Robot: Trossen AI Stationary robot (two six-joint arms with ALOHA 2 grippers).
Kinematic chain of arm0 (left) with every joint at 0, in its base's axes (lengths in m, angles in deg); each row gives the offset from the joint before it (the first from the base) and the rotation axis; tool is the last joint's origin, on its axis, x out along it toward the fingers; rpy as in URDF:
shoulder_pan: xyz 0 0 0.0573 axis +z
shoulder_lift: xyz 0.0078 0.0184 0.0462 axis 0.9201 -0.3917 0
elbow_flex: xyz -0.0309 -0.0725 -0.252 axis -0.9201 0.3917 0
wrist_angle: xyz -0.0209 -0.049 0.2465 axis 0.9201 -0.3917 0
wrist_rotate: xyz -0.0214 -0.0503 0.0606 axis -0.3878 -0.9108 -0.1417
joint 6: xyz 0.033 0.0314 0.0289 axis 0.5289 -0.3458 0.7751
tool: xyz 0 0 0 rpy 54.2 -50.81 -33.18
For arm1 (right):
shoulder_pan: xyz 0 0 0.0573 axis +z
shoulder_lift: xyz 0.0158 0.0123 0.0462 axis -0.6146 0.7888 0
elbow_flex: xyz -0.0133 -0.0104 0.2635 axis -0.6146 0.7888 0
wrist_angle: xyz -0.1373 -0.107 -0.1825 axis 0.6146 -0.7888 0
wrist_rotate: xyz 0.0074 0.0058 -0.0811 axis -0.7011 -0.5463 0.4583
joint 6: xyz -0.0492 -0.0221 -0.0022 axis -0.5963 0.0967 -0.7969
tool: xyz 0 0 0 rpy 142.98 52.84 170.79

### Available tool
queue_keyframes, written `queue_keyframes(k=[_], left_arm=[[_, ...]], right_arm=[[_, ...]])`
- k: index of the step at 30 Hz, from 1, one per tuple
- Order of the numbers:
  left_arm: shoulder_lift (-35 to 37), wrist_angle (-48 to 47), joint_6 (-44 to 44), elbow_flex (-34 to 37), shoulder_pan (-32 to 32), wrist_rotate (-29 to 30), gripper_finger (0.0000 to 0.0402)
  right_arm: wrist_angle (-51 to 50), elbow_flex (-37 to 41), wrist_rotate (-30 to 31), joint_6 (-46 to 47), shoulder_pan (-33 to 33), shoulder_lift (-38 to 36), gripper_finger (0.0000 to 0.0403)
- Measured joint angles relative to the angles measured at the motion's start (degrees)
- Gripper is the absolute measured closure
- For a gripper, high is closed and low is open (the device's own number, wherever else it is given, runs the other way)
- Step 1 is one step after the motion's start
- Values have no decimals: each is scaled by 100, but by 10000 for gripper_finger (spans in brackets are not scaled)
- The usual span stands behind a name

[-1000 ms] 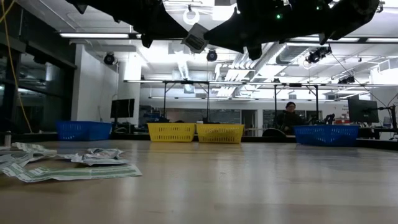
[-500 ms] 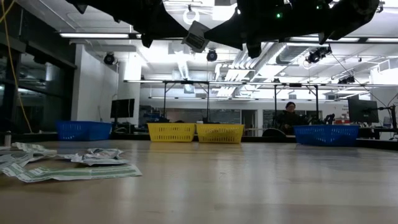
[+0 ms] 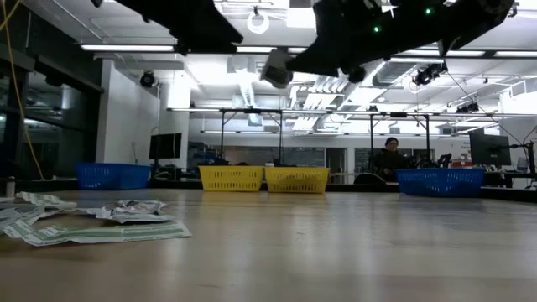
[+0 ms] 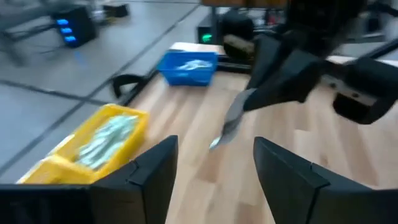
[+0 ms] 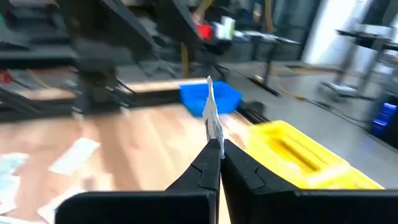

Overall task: Pick & Place First Aid Supplies
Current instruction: Put the black towelette pack into the right blue bin

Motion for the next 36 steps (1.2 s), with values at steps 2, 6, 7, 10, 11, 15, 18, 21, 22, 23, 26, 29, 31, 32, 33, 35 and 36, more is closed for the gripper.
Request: queue_keyframes(k=[2,6,7,10,11,15,18,21,22,23,26,29,31,32,33,35,36], left_arm=[[154,-206,-13,0,2,197,188],[394,-772,-202,4,0,330,187],[420,-904,-269,4,0,353,187],[444,-1311,-439,20,2,370,187],[444,-1376,-471,21,0,381,186],[446,-1351,-678,279,0,377,186],[444,-1268,-849,535,0,379,186],[445,-1084,-1054,859,0,354,186],[442,-964,-1101,970,0,314,186],[444,-828,-1156,1070,0,280,186],[444,-484,-1238,1333,0,141,186],[444,-133,-1287,1584,0,-2,186],[444,38,-1323,1714,0,-38,186],[444,124,-1355,1774,0,-93,186],[444,219,-1363,1837,0,-153,186],[444,385,-1367,1956,0,-258,186],[444,455,-1372,2006,0,-307,186]], right_arm=[[-444,-1,343,13,-4,-179,403],[-1491,-6,1039,256,-92,-669,403],[-1803,-6,1176,370,-143,-808,403],[-2950,-6,1563,836,-348,-1268,403],[-3320,-6,1683,1011,-444,-1411,403],[-4857,-6,1960,1750,-893,-1907,403],[-5842,-6,1898,2354,-1320,-2196,403],[-6628,-5,1703,2886,-1779,-2325,403],[-6857,-3,1651,3041,-1925,-2327,403],[-7070,-6,1630,3190,-2065,-2327,403],[-7702,-3,1600,3596,-2478,-2307,403],[-8114,-3,1570,3836,-2866,-2306,403],[-8234,-3,1429,3873,-3149,-2306,403],[-8264,-3,1303,3853,-3298,-2306,403],[-8293,-3,1176,3803,-3439,-2306,403],[-8309,-3,979,3700,-3700,-2306,403],[-8309,-3,900,3603,-3821,-2306,403]])
